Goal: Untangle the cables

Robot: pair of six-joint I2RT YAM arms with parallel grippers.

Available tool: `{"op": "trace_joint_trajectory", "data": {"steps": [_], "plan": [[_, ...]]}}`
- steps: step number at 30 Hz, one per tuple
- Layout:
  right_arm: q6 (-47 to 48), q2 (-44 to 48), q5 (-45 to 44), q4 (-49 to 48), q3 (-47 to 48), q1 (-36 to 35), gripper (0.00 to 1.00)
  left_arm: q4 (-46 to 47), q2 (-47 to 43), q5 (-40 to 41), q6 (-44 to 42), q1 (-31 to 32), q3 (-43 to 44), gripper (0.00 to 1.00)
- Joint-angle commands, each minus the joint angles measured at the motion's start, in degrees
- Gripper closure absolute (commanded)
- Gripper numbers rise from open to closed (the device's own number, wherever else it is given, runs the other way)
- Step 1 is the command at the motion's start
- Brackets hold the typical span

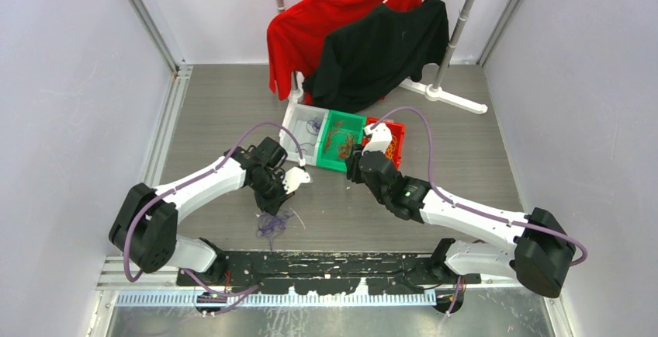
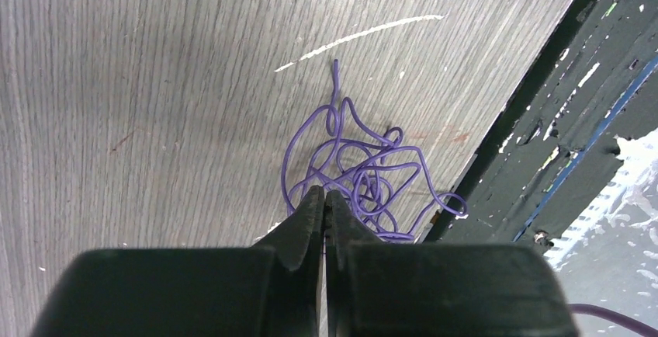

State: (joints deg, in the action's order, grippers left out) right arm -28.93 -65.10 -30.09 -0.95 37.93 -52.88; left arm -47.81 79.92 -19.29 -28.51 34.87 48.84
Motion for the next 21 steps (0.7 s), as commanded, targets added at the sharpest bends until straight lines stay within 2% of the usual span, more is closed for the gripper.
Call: {"op": "trace_joint_trajectory", "data": {"steps": [1, 8, 12, 13, 14, 16, 21], "plan": [[-0.82, 2.56, -2.37, -1.07, -0.22, -0.32, 0.62, -1.69, -1.69, -0.60, 0.29, 0.28, 2.46, 1.00], [-1.03, 2.99, -2.64, -1.25, -0.56, -0.39, 0.64, -6.06, -6.69, -0.54, 0.41, 0.28, 7.01, 0.98], [-1.04, 3.07, -3.16, -1.25, -0.62, -0.45, 0.58, -7.08, -8.72, -0.97, 4.42, 0.24, 6.11, 0.38], [-1.09, 3.10, -3.43, -1.25, -0.75, -0.47, 0.56, -6.16, -8.34, 0.05, 5.12, 0.43, 5.38, 0.30], [-1.13, 3.13, -3.50, -1.25, -0.81, -0.52, 0.56, -5.63, -7.76, 2.78, 5.99, 1.01, 5.06, 0.25], [-1.20, 3.15, -3.72, -1.27, -0.84, -0.49, 0.55, -4.14, -4.76, 7.51, 7.77, 1.24, 4.84, 0.24], [-1.22, 3.43, -4.29, -1.18, -0.79, -0.71, 0.55, -5.47, 4.50, 10.52, 7.78, 1.24, 6.21, 0.26]]}}
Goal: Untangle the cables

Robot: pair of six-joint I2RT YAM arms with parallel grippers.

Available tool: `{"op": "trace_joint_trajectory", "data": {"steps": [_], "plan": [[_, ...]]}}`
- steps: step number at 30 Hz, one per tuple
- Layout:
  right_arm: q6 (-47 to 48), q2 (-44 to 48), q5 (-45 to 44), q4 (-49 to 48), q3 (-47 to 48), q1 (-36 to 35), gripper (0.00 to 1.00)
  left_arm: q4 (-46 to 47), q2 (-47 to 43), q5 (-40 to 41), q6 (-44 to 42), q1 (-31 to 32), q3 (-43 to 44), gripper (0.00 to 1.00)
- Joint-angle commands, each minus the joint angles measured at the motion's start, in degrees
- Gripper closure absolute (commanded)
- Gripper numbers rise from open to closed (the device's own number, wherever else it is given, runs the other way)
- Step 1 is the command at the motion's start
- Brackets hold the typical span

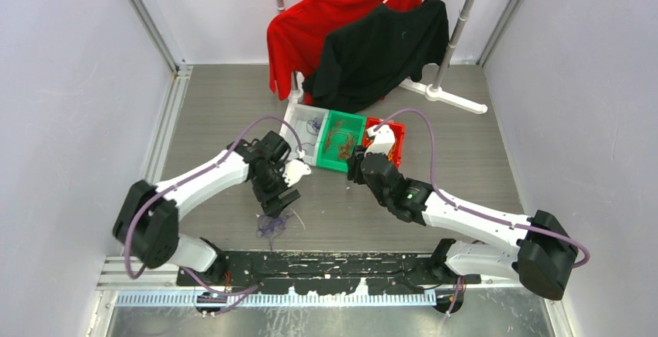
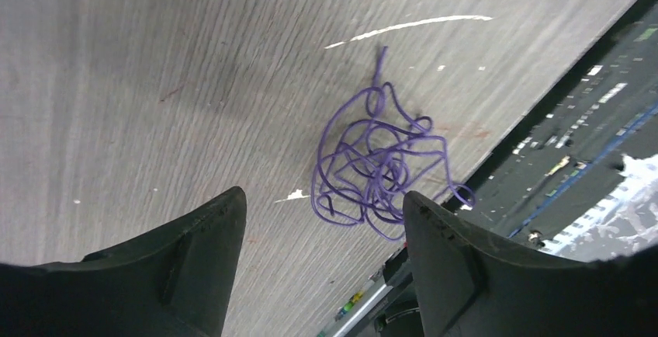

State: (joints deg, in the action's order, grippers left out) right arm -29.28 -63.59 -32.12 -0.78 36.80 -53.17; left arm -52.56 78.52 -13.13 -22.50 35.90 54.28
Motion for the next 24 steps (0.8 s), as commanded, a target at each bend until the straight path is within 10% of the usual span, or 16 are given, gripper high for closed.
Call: {"op": "trace_joint_trajectory", "data": {"steps": [1, 24], "plan": [[-0.87, 2.12, -2.43, -1.30, 0.34, -0.49, 0.55, -1.47, 8.06, 4.53, 1.98, 0.21, 1.48, 0.28], [-0.96, 3.81, -4.11, -0.83, -0.72, -0.82, 0.63, -2.61, 8.69, -3.78, 1.88, 0.22, 5.58, 1.00]]}}
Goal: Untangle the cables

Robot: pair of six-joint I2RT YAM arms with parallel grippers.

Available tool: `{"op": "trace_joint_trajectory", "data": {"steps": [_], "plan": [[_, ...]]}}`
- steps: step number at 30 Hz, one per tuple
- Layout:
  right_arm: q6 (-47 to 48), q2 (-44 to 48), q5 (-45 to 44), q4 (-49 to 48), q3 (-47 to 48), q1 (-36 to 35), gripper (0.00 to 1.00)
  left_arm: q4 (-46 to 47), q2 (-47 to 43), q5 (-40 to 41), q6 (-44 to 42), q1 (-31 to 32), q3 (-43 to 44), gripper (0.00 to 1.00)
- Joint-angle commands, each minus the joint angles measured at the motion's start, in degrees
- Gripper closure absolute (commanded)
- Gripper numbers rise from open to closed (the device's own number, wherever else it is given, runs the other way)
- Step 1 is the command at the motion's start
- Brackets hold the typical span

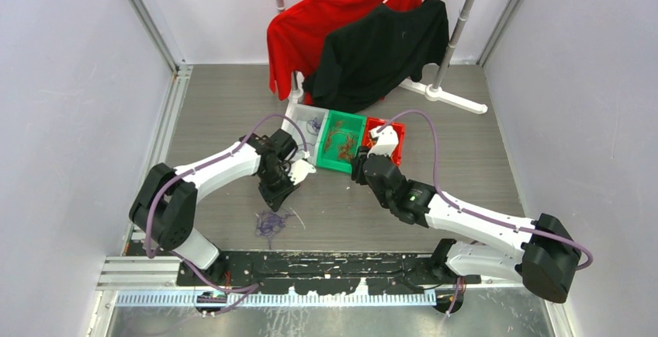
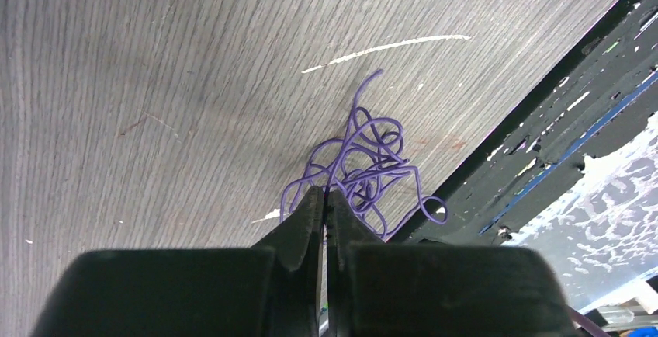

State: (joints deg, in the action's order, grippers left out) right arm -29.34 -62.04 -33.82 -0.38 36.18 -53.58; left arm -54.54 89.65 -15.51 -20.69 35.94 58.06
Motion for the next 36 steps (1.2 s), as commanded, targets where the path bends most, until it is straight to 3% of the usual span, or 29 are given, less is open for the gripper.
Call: {"op": "trace_joint_trajectory", "data": {"steps": [1, 10, 15, 19, 22, 28, 36], "plan": [[-0.89, 2.51, -2.60, -1.08, -0.14, -0.42, 0.63, -0.90, -2.76, -1.44, 0.04, 0.18, 2.21, 1.00], [0.85, 3.90, -0.08, -3.40, 0.01, -0.47, 0.62, -6.77, -9.39, -2.49, -0.14, 0.12, 10.00, 1.00], [4.25, 3.86, 9.52, -13.24, 0.42, -1.40, 0.44, -12.38, -15.52, -2.03, -1.90, 0.18, 17.08, 1.00], [4.38, 1.88, 23.48, -22.76, 0.64, -1.50, 0.30, -16.27, -20.45, -2.96, -3.49, 0.17, 24.00, 1.00], [4.10, -0.67, 31.19, -28.29, 0.94, -1.48, 0.24, -17.94, -22.50, -3.68, -4.48, 0.18, 28.80, 1.00], [2.85, -6.85, 45.32, -38.94, 1.02, -1.52, 0.21, -16.99, -25.07, -6.77, -6.58, 0.16, 37.43, 1.00], [3.67, -13.85, 49.59, -37.65, 7.74, -4.01, 0.20, -17.91, -25.44, -9.11, -7.49, 0.12, 42.08, 1.00]]}}
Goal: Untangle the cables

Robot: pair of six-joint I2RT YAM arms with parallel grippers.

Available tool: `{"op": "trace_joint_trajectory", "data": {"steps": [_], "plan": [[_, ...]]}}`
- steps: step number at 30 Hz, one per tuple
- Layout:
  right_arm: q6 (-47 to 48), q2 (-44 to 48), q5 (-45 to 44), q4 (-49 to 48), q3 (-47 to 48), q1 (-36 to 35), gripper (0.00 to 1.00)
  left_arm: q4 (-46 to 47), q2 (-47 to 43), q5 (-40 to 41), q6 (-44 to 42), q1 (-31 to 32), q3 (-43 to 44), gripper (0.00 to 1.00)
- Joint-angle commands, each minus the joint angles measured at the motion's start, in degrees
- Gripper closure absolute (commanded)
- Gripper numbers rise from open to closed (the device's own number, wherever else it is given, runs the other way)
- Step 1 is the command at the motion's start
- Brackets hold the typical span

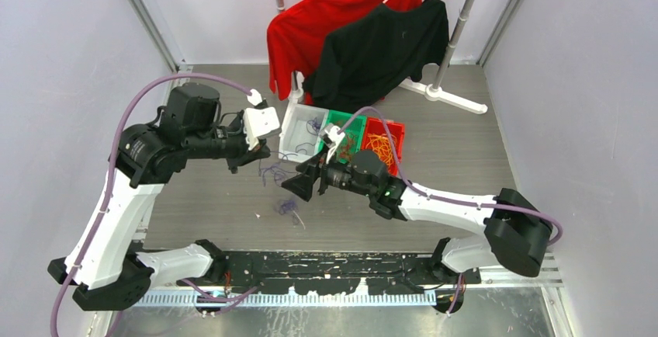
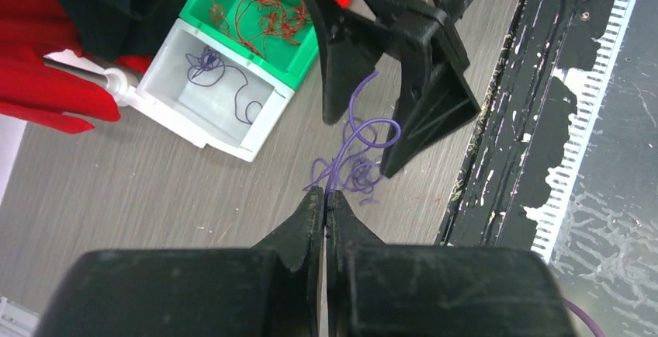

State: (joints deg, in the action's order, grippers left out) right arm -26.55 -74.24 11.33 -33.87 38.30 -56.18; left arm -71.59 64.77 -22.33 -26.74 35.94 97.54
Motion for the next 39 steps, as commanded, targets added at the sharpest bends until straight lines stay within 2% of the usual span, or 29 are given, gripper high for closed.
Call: {"op": "trace_joint_trajectory", "data": {"steps": [1, 9, 14, 17, 19, 26, 33, 39], "plan": [[0.88, -2.64, 4.60, -3.87, 6.24, -1.65, 0.20, -0.94, -0.60, -2.26, -1.55, 0.13, 2.92, 1.00], [0.95, -10.86, 3.43, -5.29, 8.51, -3.66, 0.21, -1.61, -0.68, -2.47, -1.86, 0.17, 6.72, 1.00], [0.90, -11.09, 1.03, -6.57, 7.34, -4.11, 0.21, 0.31, -1.55, -0.73, -3.02, 0.15, 5.86, 1.00], [2.32, -7.45, -1.80, -5.75, 5.13, -4.11, 0.15, 3.34, -1.93, 2.90, -3.41, 0.18, 2.15, 1.00], [3.90, -3.96, -5.60, -3.02, 2.91, -4.04, 0.01, 6.79, -2.03, 6.86, -3.40, 0.17, -1.68, 1.00], [7.74, 11.96, -22.09, 4.70, -5.53, -3.36, 0.00, 22.21, 0.84, 14.90, -2.58, 0.15, -13.09, 1.00], [8.70, 26.17, -36.37, 13.79, -10.41, -3.16, 0.00, 24.79, 12.73, 15.49, -2.65, 0.18, -8.38, 1.00], [6.80, 33.69, -40.79, 18.23, -13.11, -3.14, 0.00, 30.90, 19.38, 17.22, -6.54, -0.95, -5.64, 1.00]]}}
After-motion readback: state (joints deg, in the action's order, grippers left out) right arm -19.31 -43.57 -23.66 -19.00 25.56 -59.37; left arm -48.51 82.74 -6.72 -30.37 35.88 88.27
